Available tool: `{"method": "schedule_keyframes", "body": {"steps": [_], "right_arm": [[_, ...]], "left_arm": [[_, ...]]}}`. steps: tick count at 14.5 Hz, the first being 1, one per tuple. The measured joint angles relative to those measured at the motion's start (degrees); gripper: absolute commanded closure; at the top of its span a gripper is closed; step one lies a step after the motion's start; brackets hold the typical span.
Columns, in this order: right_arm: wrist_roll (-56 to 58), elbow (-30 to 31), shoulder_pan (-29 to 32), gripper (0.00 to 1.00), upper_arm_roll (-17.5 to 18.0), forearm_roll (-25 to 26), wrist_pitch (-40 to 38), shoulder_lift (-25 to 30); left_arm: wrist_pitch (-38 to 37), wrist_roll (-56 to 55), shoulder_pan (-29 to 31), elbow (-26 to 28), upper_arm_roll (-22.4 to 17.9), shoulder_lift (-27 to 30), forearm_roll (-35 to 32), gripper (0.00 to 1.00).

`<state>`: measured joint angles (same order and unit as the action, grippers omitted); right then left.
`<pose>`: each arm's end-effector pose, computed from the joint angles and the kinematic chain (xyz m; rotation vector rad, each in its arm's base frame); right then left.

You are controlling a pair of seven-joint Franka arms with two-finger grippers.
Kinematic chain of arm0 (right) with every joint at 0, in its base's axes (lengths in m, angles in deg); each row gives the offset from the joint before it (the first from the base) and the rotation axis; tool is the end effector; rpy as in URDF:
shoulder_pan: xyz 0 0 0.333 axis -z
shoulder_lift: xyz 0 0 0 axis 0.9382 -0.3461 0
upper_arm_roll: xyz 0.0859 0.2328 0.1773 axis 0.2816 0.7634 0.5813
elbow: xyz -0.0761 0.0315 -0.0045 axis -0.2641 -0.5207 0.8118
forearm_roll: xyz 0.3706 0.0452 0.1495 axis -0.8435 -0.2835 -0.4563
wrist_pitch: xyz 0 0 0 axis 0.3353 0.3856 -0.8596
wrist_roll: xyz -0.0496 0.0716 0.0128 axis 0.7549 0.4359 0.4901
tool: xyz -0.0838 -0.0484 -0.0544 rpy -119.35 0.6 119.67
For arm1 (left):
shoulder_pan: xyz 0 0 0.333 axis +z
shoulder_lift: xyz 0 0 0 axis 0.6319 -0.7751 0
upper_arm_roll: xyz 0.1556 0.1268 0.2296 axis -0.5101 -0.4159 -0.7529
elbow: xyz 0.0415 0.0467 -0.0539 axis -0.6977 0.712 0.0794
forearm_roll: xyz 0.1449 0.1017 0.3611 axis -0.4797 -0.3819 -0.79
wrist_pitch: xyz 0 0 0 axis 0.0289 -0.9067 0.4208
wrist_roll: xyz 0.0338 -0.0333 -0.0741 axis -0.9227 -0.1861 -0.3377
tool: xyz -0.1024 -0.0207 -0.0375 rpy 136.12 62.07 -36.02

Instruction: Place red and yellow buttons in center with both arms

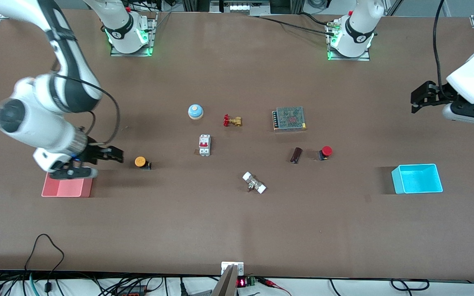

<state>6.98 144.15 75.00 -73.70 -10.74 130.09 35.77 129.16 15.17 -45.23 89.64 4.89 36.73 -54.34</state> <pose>0.6460 0.0727 0.3731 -3.0465 -0.0652 -0.0236 0.5869 -0.0350 0.5972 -3.0577 0.3439 0.0106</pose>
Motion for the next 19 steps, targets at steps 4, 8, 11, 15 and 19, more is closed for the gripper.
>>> {"method": "schedule_keyframes", "body": {"steps": [4, 8, 11, 15, 19], "right_arm": [[1.5, -4.0, 0.6, 0.0, -3.6, -0.1, -11.9, 6.1], [1.6, -6.9, 0.6, 0.0, -5.3, 0.8, -19.7, 10.7], [1.6, -6.9, 0.5, 0.0, -6.0, 0.8, -21.4, 12.5], [1.6, -6.9, 0.5, 0.0, -6.0, 0.8, -21.5, 12.4], [1.6, -7.3, 0.5, 0.0, -6.4, 0.8, -22.4, 12.3]], "left_arm": [[-0.4, 0.7, 1.9, 1.8, -0.9, 0.4, 1.6, 0.0], [-1.8, 1.0, 2.4, 2.1, -0.8, 0.7, 2.6, 0.0], [-2.0, 1.0, 2.3, 2.2, -0.6, 1.0, 2.6, 0.0], [-2.0, 1.0, 2.3, 2.5, -0.5, 1.0, 2.6, 0.0], [-2.0, 1.0, 2.3, 2.5, -0.5, 1.0, 2.6, 0.0]]}}
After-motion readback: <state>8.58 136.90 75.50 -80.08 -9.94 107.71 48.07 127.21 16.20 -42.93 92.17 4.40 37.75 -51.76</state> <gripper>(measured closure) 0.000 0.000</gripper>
